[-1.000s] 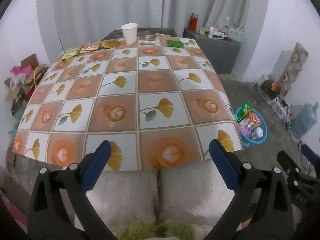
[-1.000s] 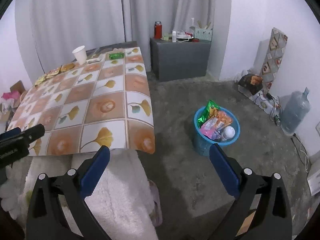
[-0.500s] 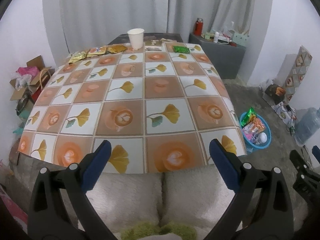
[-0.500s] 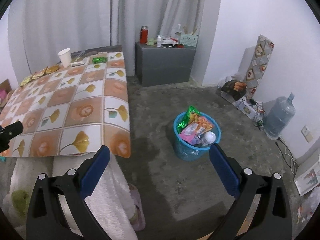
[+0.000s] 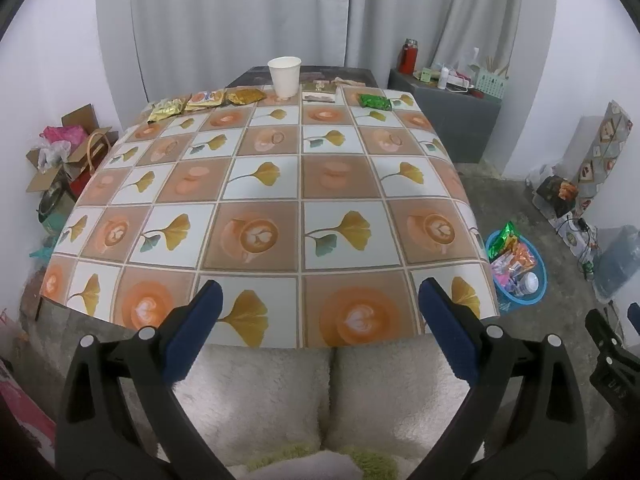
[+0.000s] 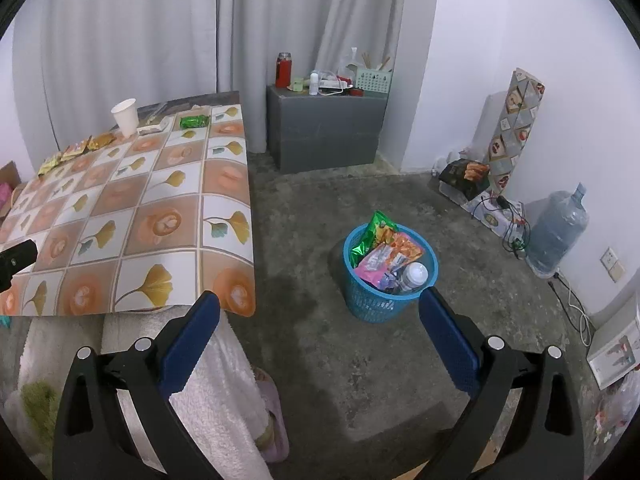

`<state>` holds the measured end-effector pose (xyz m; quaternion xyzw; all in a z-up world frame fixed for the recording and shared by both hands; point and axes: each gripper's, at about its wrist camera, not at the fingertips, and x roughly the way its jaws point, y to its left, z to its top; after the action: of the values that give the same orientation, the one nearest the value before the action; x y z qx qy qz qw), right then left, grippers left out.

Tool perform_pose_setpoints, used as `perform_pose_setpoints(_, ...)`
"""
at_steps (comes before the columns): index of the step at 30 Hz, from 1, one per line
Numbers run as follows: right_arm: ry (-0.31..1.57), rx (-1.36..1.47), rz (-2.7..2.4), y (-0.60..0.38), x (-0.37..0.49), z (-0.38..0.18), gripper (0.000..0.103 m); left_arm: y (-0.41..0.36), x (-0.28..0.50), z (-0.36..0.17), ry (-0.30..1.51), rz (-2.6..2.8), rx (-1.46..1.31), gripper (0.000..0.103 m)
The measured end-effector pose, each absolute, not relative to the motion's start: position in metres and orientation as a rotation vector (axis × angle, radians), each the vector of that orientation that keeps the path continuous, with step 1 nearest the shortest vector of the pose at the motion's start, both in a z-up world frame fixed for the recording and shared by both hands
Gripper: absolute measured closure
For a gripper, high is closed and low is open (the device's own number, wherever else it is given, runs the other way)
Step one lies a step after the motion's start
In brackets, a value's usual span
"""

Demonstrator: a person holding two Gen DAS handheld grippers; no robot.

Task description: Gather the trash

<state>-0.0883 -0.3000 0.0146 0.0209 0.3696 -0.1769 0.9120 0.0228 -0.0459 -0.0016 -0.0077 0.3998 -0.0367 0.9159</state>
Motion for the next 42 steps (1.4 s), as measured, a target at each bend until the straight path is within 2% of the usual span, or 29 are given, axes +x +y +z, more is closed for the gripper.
perform_pose_setpoints(42,0.765,0.046,-0.377,-0.312,-0.093,0.013,0.006,-0.058,0.018,-0.003,0.833,-0.108,0.000,0.009)
